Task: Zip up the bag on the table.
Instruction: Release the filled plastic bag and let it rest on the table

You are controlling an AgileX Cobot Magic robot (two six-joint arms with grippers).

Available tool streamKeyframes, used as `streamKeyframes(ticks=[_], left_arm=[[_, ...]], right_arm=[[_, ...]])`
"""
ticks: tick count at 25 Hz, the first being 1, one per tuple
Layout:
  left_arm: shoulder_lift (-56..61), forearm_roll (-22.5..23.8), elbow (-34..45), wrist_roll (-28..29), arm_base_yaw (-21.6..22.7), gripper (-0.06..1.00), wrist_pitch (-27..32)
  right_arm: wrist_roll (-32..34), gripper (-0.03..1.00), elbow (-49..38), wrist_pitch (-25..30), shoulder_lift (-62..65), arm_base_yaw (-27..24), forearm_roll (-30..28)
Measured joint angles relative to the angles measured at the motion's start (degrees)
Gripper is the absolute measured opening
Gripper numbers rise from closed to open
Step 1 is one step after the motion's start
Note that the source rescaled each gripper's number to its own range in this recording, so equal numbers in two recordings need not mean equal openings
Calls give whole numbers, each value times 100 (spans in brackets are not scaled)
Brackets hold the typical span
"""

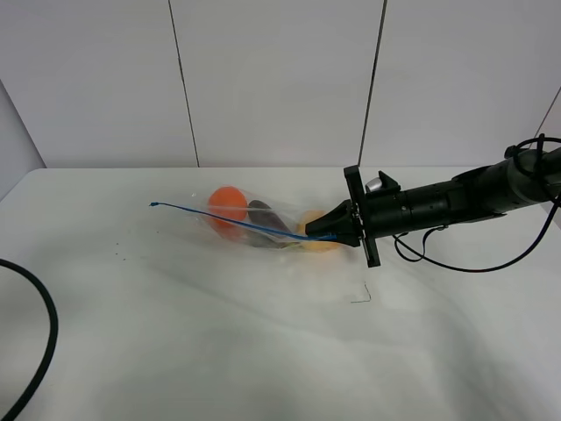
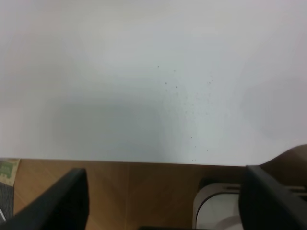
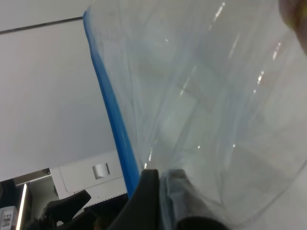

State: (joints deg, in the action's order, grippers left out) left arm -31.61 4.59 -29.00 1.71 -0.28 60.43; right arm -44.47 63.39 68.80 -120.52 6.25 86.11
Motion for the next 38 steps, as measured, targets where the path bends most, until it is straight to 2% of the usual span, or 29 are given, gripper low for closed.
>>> streamKeyframes(ticks=[17, 29, 30, 31, 32, 35, 36, 38], left_arm=[[3009, -69, 26, 0, 7, 100, 11], [3177, -84, 26, 0, 7, 100, 16], [3177, -84, 26, 0, 7, 100, 16], [3177, -84, 26, 0, 7, 100, 16], [3177, -84, 26, 0, 7, 100, 16], [3177, -84, 26, 0, 7, 100, 16], [3177, -84, 26, 0, 7, 100, 16], [3177, -84, 26, 0, 7, 100, 16]], right_arm=[[0, 0, 0, 0, 0, 0, 0], [0, 1, 0, 0, 0, 0, -36], [0, 4, 0, 0, 0, 0, -64], [0, 12, 0, 15, 0, 0, -99], [0, 24, 0, 23, 0, 0, -147], [28, 69, 0, 29, 0, -6, -376], [80, 80, 0, 24, 0, -10, -504], [264, 89, 80, 24, 0, -10, -900]])
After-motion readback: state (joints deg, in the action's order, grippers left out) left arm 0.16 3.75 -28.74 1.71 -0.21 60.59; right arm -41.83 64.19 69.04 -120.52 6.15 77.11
